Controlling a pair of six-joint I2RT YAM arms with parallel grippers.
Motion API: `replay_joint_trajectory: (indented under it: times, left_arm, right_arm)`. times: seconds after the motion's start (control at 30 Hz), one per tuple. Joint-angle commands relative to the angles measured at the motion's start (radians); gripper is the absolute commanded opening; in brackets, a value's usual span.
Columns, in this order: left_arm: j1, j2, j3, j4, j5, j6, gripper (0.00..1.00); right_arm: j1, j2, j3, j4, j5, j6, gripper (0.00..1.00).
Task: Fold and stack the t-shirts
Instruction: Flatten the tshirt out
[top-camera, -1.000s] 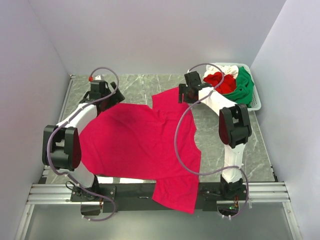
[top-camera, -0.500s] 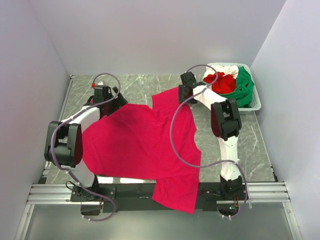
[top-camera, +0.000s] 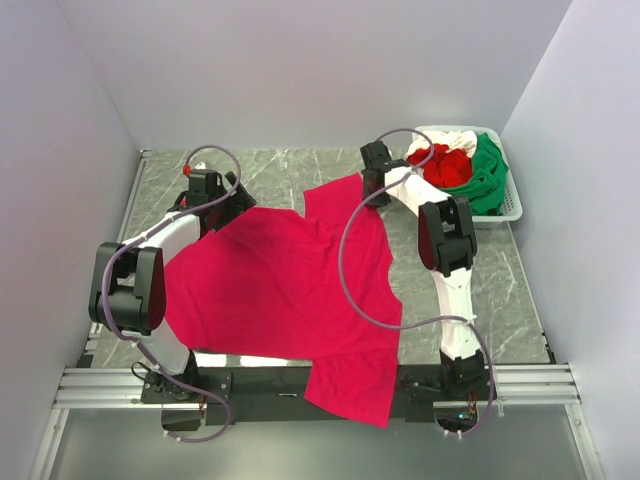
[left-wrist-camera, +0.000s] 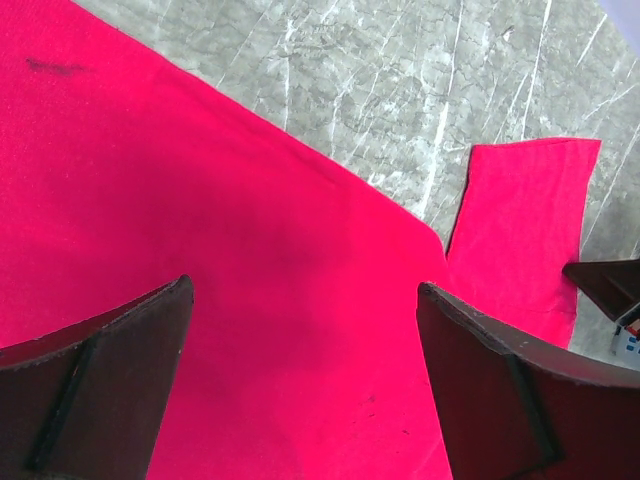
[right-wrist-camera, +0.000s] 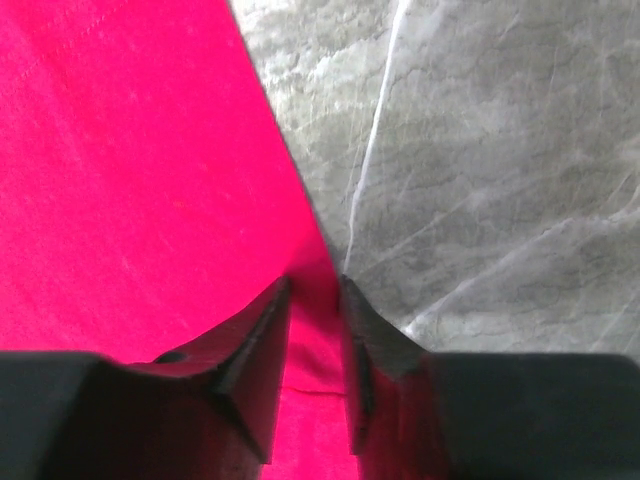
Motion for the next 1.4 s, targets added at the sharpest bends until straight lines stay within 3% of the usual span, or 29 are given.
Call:
replay_joint_trajectory:
  times: [0.0, 0.2, 0.63, 0.93, 1.37]
  left_arm:
    - [-0.004, -0.027, 0.003, 0.026, -0.011, 0.000, 0.99]
    - [-0.004, -0.044, 0.009, 0.012, -0.024, 0.016, 0.99]
    - [-0.001, 0.097, 0.034, 0.029, -0.049, 0.043, 0.99]
    - [0.001, 0.242, 0.156, 0.017, -0.049, 0.068, 0.99]
    - [0.002, 0.390, 0.353, -0.003, -0.012, 0.082, 0.99]
  right_arm:
    - [-0.015, 0.027, 0.072, -0.046, -0.007, 0.002, 0.32]
    - [-0.030, 0.050, 0.107, -0.058, -0.027, 0.004, 0.00]
    - [-0.073, 0.150, 0.363, -0.107, -0.031, 0.019, 0.00]
    - [-0.102, 0.231, 0.521, -0.123, -0.086, 0.030, 0.00]
    - [-0.179, 0.256, 0.604, -0.043, -0.160, 0.085, 0.00]
